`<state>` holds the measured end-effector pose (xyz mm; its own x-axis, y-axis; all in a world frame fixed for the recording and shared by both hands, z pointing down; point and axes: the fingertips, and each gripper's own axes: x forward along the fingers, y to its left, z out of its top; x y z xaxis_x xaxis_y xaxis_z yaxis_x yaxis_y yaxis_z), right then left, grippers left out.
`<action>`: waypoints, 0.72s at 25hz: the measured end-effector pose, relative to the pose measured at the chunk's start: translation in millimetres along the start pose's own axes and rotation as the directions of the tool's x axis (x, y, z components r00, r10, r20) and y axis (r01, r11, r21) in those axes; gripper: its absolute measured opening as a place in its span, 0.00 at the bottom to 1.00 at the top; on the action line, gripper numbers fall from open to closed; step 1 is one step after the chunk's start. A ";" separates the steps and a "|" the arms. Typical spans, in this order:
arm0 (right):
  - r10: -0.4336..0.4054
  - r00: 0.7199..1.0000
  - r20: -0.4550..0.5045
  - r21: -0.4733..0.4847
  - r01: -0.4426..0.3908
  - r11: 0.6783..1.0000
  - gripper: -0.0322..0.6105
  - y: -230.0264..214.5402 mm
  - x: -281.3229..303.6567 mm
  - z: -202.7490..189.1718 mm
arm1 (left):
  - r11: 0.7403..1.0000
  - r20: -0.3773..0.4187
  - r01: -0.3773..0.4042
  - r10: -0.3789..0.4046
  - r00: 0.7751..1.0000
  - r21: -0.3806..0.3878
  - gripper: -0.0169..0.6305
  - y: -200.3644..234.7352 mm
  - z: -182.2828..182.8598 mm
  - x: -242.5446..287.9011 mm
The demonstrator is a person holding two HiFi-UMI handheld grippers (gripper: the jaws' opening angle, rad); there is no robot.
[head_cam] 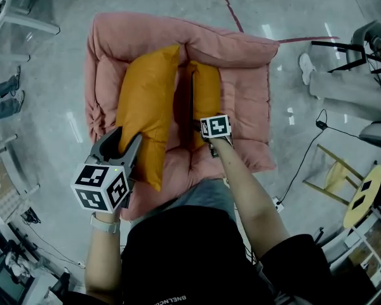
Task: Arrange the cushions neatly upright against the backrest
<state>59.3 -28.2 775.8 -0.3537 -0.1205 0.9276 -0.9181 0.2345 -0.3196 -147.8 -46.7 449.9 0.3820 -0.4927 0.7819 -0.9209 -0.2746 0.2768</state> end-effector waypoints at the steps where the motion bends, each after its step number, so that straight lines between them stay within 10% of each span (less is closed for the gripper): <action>1: 0.011 1.000 0.017 -0.010 -0.011 1.000 0.81 -0.8 -9.1 2.9 | 1.000 0.002 -0.001 0.001 1.000 0.001 0.36 0.1 -0.5 1.4; 6: 0.142 0.966 0.214 0.010 -0.147 0.989 0.81 16.5 -72.7 53.2 | 1.000 0.009 -0.007 0.007 1.000 0.007 0.36 -1.7 -5.7 5.7; 14: 0.458 0.714 0.529 0.140 -0.606 0.783 0.81 107.9 -177.4 169.8 | 0.999 0.028 -0.030 0.029 0.999 0.026 0.37 -11.0 -11.0 12.2; 18: 0.505 0.671 0.542 0.127 -0.660 0.741 0.81 142.2 -184.9 194.4 | 0.999 0.050 -0.040 0.039 0.998 0.032 0.37 -12.2 -10.0 10.8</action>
<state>-40.7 -160.1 521.3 -0.7983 -0.4854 0.3564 -0.4694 0.1307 -0.8733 -133.2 -40.4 460.6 0.3496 -0.5438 0.7629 -0.9325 -0.2809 0.2270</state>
